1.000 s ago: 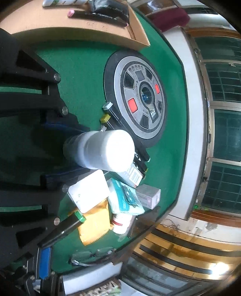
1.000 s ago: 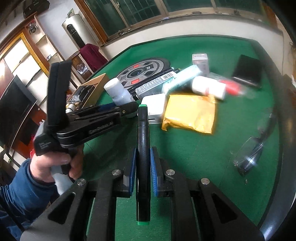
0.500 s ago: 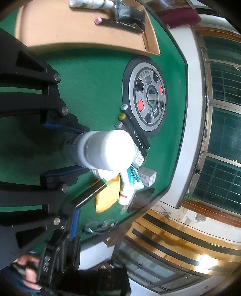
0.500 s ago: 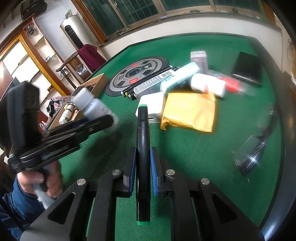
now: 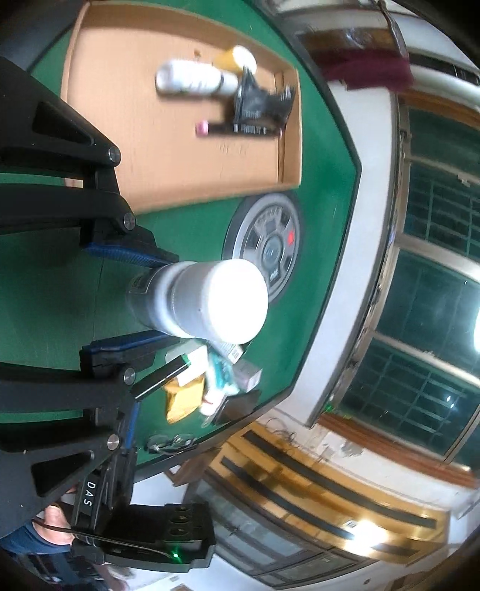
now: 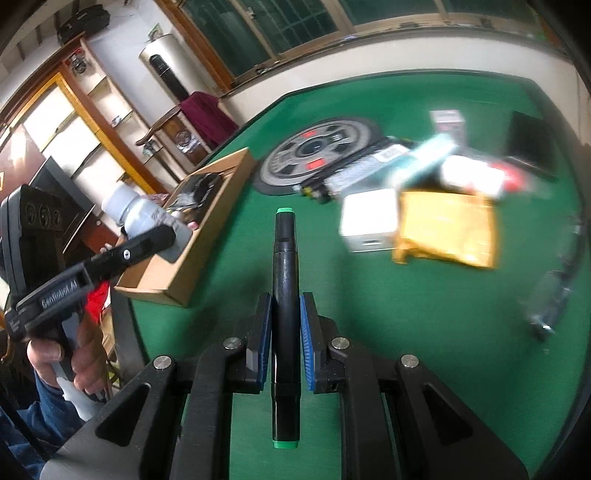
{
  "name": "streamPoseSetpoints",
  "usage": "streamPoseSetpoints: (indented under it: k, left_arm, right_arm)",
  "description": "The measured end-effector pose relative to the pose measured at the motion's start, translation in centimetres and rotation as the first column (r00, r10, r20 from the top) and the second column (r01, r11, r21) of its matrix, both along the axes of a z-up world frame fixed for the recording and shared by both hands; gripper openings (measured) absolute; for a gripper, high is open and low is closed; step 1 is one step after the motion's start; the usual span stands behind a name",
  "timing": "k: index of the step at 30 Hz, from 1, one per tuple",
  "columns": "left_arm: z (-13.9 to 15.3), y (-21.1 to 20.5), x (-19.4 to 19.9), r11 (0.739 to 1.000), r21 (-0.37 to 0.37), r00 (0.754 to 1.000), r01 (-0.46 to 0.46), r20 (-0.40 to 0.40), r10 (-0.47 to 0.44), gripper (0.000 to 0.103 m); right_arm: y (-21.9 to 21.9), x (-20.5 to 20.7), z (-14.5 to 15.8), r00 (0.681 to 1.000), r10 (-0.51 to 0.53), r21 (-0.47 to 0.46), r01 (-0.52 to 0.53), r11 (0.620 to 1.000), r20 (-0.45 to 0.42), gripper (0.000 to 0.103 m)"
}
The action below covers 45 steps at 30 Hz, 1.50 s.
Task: Organize objects
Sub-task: 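Carry bottle and marker to the cardboard box and lower them inside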
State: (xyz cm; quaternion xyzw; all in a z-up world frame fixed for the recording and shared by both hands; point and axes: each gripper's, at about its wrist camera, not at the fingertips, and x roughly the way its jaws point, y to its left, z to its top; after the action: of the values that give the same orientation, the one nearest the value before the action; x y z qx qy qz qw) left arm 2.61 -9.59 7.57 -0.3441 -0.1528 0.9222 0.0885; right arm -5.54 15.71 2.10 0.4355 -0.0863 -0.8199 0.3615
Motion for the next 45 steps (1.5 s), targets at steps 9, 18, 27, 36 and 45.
streamPoseSetpoints:
  k: [9, 18, 27, 36, 45]
  left_arm:
    - [0.0, -6.6, 3.0, 0.991, 0.019, 0.991, -0.129, -0.029, 0.13, 0.029]
    - [-1.5, -13.2, 4.5, 0.973, 0.004, 0.973, -0.232, 0.02, 0.232, 0.03]
    - [-3.7, -16.4, 1.7, 0.984, -0.044, 0.969, -0.174, 0.17, 0.179, 0.03]
    - [-5.6, -18.1, -1.4, 0.998, -0.027, 0.94, -0.064, 0.333, 0.069, 0.03]
    - [-7.0, -18.2, -4.6, 0.999, -0.035, 0.903, -0.013, 0.43, 0.027, 0.03]
  right_arm:
    - [-5.7, 0.5, 1.6, 0.997, 0.075, -0.008, -0.075, 0.997, -0.005, 0.012]
    - [-12.2, -0.3, 3.1, 0.992, 0.129, -0.002, -0.129, 0.992, 0.008, 0.012]
    - [-18.6, -3.6, 2.5, 0.993, 0.105, 0.022, -0.106, 0.994, 0.053, 0.012]
    - [-22.8, -6.9, 0.5, 0.994, 0.039, 0.067, -0.046, 0.997, 0.106, 0.013]
    - [-24.3, -9.8, -0.6, 0.992, -0.021, 0.115, 0.006, 0.993, 0.128, 0.013]
